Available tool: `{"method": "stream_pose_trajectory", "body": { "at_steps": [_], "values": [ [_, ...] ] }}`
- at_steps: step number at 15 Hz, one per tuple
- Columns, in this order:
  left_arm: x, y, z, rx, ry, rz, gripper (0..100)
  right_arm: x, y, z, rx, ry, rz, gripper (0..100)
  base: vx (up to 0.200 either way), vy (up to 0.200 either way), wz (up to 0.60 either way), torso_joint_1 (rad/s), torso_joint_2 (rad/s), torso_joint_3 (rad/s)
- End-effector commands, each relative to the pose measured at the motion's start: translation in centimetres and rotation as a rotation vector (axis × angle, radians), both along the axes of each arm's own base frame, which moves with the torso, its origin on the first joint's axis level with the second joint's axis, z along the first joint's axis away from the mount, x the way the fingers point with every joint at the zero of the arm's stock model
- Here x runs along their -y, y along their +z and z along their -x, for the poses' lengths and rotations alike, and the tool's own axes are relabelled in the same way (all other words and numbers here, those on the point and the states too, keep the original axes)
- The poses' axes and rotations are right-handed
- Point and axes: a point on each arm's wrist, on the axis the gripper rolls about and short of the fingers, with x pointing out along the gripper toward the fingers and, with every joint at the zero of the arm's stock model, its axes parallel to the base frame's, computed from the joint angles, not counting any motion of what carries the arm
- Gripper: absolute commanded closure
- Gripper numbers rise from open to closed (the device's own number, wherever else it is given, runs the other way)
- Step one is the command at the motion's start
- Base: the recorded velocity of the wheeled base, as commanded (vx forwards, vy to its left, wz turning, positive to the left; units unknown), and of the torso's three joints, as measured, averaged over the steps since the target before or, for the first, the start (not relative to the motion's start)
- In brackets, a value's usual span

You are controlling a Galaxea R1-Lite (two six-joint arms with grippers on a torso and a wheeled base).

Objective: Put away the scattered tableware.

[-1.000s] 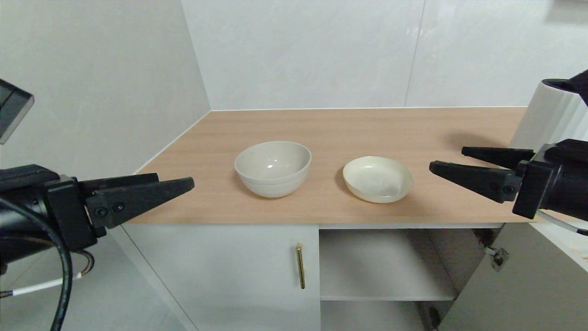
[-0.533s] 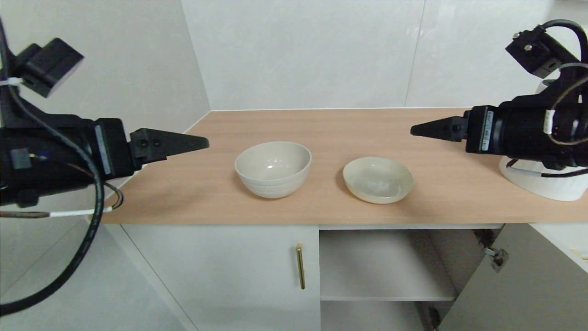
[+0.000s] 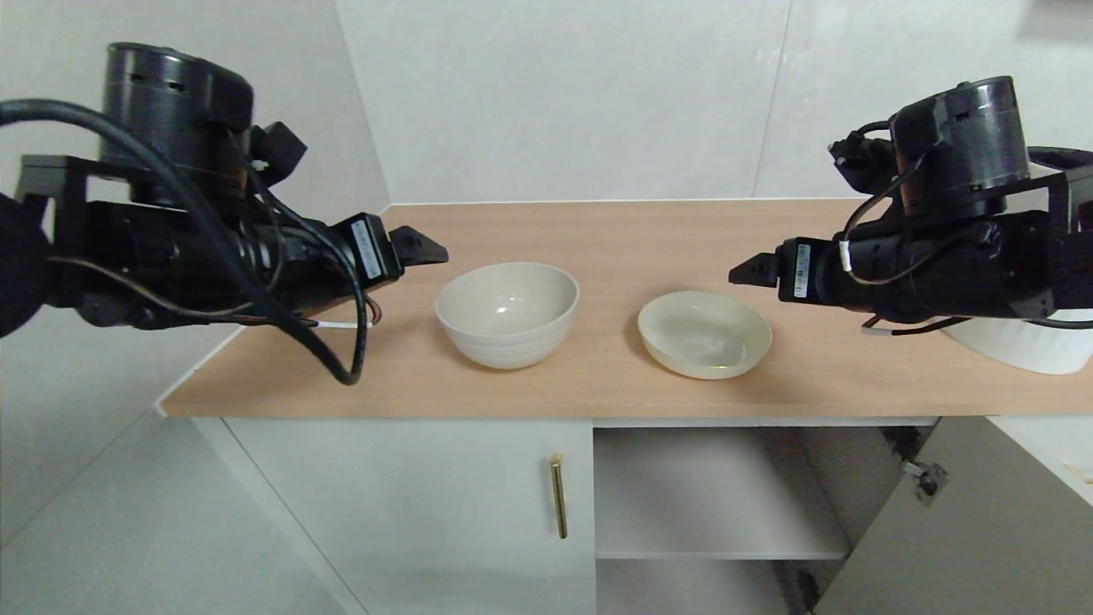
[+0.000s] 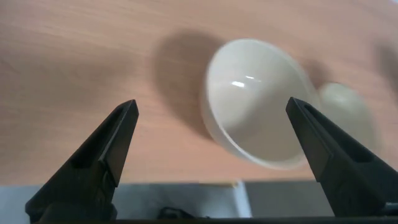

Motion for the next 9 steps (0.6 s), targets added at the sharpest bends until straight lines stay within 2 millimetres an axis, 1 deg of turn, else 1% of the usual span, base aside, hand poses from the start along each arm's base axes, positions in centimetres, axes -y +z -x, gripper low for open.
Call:
{"method": "stream_pose_trajectory", "body": {
  "at_steps": [1, 2, 3, 9],
  "values": [
    [1.2, -2.0, -1.8, -0.051, 0.010, -0.034, 0, -0.3, -0.7, -0.6, -0.019, 0.000, 0.010, 0, 0.000, 0.000, 0.00, 0.000, 0.00, 0.000],
    [1.5, -2.9, -2.6, -0.060, 0.026, -0.052, 0, -0.3, -0.9, -0.7, -0.021, -0.007, 0.014, 0, 0.000, 0.000, 0.00, 0.000, 0.00, 0.000],
    [1.6, -3.3, -2.9, -0.070, 0.025, -0.057, 0, -0.4, -0.9, -0.8, -0.020, -0.014, 0.017, 0, 0.000, 0.000, 0.00, 0.000, 0.00, 0.000],
    [2.1, -4.2, -3.3, -0.095, 0.016, -0.073, 0, -0.3, -0.9, -0.7, -0.017, -0.023, 0.020, 0, 0.000, 0.000, 0.00, 0.000, 0.00, 0.000]
  ]
}}
